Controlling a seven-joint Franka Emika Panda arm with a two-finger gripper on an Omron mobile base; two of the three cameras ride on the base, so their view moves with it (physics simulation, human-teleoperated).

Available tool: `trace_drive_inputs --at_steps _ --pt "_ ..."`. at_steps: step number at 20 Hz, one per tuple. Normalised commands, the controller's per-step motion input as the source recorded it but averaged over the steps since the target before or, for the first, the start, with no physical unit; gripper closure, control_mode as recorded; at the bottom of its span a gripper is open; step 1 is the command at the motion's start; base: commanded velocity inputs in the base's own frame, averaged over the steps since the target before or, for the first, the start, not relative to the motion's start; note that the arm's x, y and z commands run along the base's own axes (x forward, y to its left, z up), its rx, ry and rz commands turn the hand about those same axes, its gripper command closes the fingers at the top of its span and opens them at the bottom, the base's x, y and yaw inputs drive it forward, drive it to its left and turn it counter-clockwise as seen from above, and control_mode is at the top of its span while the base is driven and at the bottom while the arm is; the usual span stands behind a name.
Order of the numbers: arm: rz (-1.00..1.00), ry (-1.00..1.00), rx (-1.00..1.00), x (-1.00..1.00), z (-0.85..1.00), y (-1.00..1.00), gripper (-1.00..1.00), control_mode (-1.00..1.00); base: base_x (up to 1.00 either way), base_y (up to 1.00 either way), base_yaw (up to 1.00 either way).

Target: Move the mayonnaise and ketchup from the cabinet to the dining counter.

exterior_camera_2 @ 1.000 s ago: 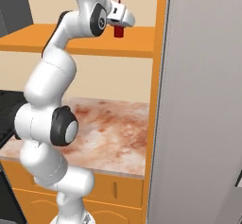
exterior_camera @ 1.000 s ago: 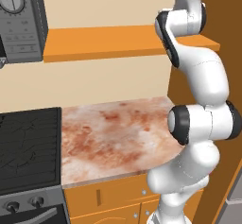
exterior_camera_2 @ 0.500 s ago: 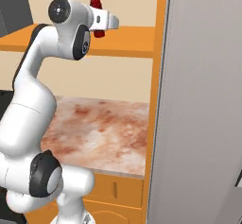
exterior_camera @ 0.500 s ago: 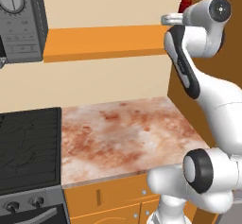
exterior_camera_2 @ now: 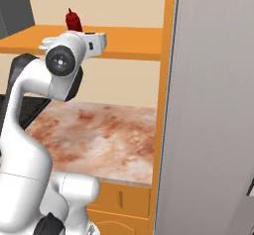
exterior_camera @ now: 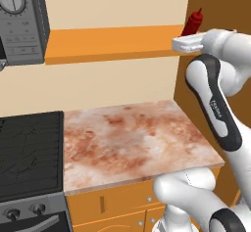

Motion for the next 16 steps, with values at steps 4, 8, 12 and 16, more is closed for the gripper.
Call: trace_drive_inputs --at_steps 4,8,12,16 --pt "0.17 -0.03 -0.03 -1.00 0.06 0.06 1.00 -1.00 0.00 0.00 0.00" --pt "0.11 -0.01 -0.02 -1.00 0.03 0.00 1.00 -1.00 0.00 0.00 0.00" --pt "0.04 0.00 0.00 -0.94 -0.05 0.09 1.00 -1.00 0.00 0.00 0.00" --pt "0.00 0.01 0.00 -0.50 -0.21 0.19 1.00 -1.00 0.00 0.00 0.00"
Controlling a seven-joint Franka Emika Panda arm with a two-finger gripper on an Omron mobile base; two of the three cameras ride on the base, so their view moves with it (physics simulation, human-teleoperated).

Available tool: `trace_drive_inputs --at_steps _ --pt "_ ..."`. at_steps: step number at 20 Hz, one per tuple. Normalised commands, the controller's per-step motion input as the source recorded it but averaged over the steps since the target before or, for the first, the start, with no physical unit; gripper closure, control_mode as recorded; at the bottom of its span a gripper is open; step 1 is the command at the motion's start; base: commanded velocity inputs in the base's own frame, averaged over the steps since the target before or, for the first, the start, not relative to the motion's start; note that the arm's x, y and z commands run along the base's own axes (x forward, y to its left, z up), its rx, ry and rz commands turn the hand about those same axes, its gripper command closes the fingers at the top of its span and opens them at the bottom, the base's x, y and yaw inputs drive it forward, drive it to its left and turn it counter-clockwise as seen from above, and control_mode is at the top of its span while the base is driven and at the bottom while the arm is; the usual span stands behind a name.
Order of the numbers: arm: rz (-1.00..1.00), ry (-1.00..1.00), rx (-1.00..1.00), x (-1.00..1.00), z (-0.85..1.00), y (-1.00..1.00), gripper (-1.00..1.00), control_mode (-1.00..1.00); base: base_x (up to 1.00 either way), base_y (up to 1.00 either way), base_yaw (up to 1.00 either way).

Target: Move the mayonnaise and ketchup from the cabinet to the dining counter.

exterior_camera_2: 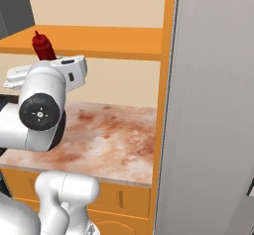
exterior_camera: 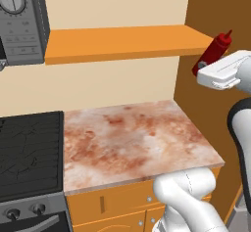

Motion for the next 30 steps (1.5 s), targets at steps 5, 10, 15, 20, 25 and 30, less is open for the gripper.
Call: trace_drive_inputs --at_steps 5,10,15,20,25,30 --pt "0.00 0.02 0.00 -0.15 -0.11 0.07 1.00 -1.00 0.00 0.00 0.00" --pt "0.00 0.00 0.00 0.00 -0.15 0.00 1.00 -1.00 0.00 0.00 0.00" --pt "0.00 0.00 0.00 0.00 -0.27 0.00 1.00 -1.00 0.00 0.00 0.00" --pt "0.00 0.01 0.00 0.00 -0.17 0.00 1.00 1.00 0.00 0.00 0.00" --pt "0.00 0.00 0.00 0.00 0.00 0.00 1.00 1.00 -0.32 0.21 0.00" --pt "0.00 0.00 0.00 0.00 0.00 0.00 1.00 1.00 -0.90 0.56 0.11"
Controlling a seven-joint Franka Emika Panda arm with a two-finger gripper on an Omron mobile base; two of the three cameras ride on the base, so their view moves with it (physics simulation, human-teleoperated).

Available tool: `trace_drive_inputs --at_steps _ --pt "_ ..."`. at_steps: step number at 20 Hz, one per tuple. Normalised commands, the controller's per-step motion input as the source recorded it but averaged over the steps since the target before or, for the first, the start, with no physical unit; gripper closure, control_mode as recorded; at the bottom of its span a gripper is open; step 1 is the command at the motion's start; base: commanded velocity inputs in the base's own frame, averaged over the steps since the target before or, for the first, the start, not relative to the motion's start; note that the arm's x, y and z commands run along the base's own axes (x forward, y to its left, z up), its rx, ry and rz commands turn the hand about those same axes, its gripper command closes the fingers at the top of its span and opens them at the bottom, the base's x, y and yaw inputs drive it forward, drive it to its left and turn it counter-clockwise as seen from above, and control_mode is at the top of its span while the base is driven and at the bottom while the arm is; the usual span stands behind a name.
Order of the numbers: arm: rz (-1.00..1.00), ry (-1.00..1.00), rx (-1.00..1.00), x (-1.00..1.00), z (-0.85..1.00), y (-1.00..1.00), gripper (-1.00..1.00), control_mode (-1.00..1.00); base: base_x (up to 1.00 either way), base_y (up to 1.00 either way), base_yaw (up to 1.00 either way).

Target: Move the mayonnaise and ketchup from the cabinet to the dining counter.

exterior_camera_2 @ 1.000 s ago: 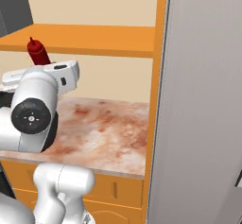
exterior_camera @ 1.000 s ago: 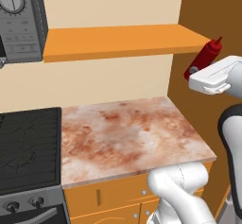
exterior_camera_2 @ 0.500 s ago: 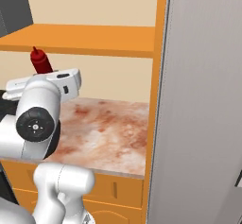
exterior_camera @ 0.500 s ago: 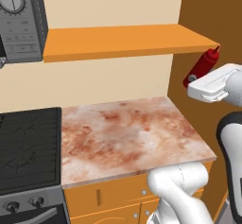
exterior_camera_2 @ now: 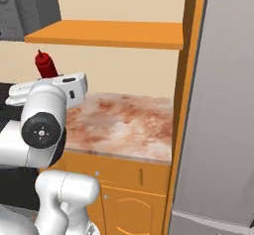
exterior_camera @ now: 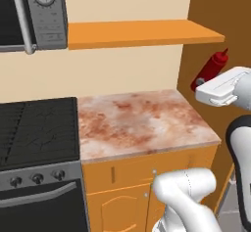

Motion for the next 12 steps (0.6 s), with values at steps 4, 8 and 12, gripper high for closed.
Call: trace_drive_inputs --at_steps 4,8,12 --pt "0.00 0.00 0.00 0.00 0.00 0.00 1.00 1.00 -0.91 0.85 0.57" --pt "0.00 0.00 0.00 0.00 0.00 0.00 1.00 1.00 -0.66 0.81 0.86" --pt "0.00 0.00 0.00 0.00 0.00 0.00 1.00 1.00 -0.34 0.34 0.99"
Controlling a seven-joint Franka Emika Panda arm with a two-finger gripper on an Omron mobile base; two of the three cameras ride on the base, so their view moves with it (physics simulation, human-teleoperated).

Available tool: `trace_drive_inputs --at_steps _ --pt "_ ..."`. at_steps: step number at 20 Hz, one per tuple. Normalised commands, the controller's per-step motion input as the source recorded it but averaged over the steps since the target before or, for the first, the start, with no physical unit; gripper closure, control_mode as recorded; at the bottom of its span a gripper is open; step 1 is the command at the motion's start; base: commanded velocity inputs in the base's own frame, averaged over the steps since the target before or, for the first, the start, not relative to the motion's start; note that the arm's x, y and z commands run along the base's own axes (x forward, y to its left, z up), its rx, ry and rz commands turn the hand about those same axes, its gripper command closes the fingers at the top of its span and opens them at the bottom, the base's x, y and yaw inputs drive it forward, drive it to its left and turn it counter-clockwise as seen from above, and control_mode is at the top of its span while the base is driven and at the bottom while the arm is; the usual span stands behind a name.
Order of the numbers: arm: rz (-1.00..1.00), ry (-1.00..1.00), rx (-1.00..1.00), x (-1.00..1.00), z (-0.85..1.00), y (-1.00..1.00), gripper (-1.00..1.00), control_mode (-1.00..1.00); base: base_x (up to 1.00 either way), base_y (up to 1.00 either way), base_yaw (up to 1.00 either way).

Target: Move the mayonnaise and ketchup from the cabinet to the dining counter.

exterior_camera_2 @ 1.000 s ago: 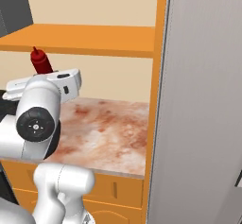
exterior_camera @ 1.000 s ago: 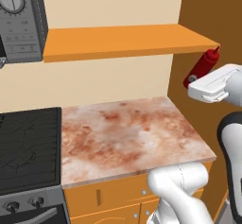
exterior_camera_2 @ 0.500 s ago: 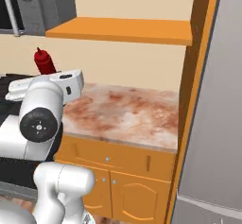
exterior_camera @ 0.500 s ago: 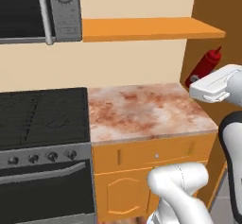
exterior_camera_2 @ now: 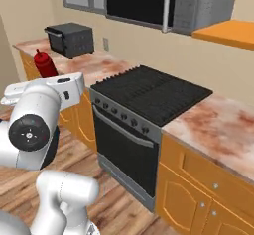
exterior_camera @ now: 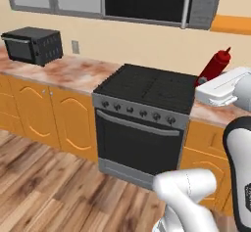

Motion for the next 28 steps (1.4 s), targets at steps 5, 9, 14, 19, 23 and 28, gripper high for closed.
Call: trace_drive_inputs --at_steps 5,9,14,19,23,28 --pt "0.00 0.00 0.00 0.00 0.00 0.00 1.00 1.00 -0.15 0.04 1.00" --pt "0.00 0.00 0.00 0.00 0.00 0.00 1.00 1.00 0.00 0.00 1.00" --pt "0.00 0.00 0.00 0.00 0.00 0.00 1.00 1.00 0.01 0.02 1.00" --pt "0.00 0.00 0.00 0.00 0.00 0.00 1.00 1.00 0.00 0.02 0.98" --pt "0.00 0.00 0.00 0.00 0.00 0.00 1.00 1.00 0.06 0.02 0.93" --pt "0.00 0.00 0.00 0.00 0.00 0.00 1.00 1.00 0.41 -0.16 0.78"
